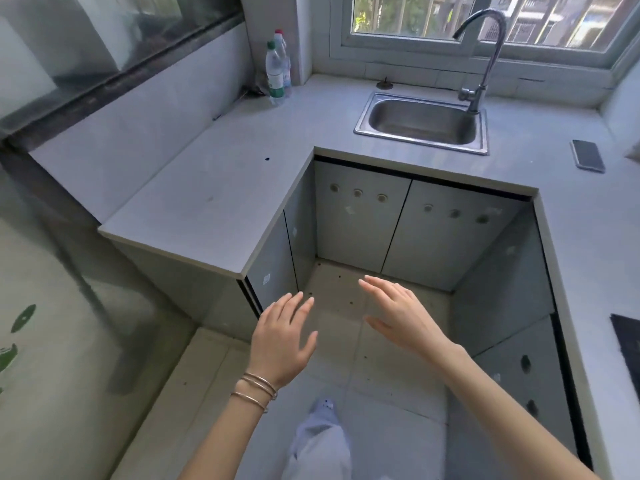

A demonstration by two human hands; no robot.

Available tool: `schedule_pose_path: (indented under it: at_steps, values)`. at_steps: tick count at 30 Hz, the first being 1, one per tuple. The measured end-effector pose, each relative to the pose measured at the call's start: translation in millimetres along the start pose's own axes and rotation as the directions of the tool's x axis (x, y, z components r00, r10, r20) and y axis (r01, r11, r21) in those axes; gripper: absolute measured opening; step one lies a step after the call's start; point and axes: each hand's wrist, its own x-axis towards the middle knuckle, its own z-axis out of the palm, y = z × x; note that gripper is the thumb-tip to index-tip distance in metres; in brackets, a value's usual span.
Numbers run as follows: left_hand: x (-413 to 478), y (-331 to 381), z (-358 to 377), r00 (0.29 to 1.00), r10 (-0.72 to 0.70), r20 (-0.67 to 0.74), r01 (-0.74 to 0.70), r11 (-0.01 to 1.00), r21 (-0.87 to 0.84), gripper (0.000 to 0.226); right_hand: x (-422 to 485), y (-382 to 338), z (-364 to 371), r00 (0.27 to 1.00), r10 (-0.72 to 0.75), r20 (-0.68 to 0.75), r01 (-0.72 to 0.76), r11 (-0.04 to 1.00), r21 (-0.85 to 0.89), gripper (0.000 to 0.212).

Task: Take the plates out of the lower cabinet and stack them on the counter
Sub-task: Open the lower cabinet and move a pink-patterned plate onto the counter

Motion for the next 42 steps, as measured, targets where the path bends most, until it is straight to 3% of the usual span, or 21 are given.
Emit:
schedule_pose_path:
  at_steps: [16, 22, 29, 38, 42]
  values:
    - [167, -52, 14, 1.000, -0.016, 0.024, 0.015, 0.998, 0.068, 0.054, 180, 66, -18, 0.997, -0.060, 0.051, 0.057, 0.997, 0.049, 0.059]
    - [217, -51, 31, 0.982, -0.188, -0.008, 0.188, 0.977, 0.098, 0.054, 255, 111, -17, 0.965, -0.222, 0.138, 0.217, 0.975, 0.050, 0.058]
    - [282, -17, 39, 0.900, -0.435, -0.037, 0.437, 0.895, 0.094, 0.053, 338, 173, -33, 0.866, -0.441, 0.235, 0.438, 0.896, 0.066, 0.056]
    - [315, -12, 57, 0.799, -0.599, -0.051, 0.600, 0.790, 0.126, 0.054, 394, 196, -15, 0.764, -0.601, 0.237, 0.580, 0.799, 0.156, 0.055]
    - [318, -40, 94, 0.797, -0.601, -0.055, 0.601, 0.782, 0.168, 0.054, 412, 203, 30, 0.754, -0.632, 0.178, 0.605, 0.774, 0.188, 0.055]
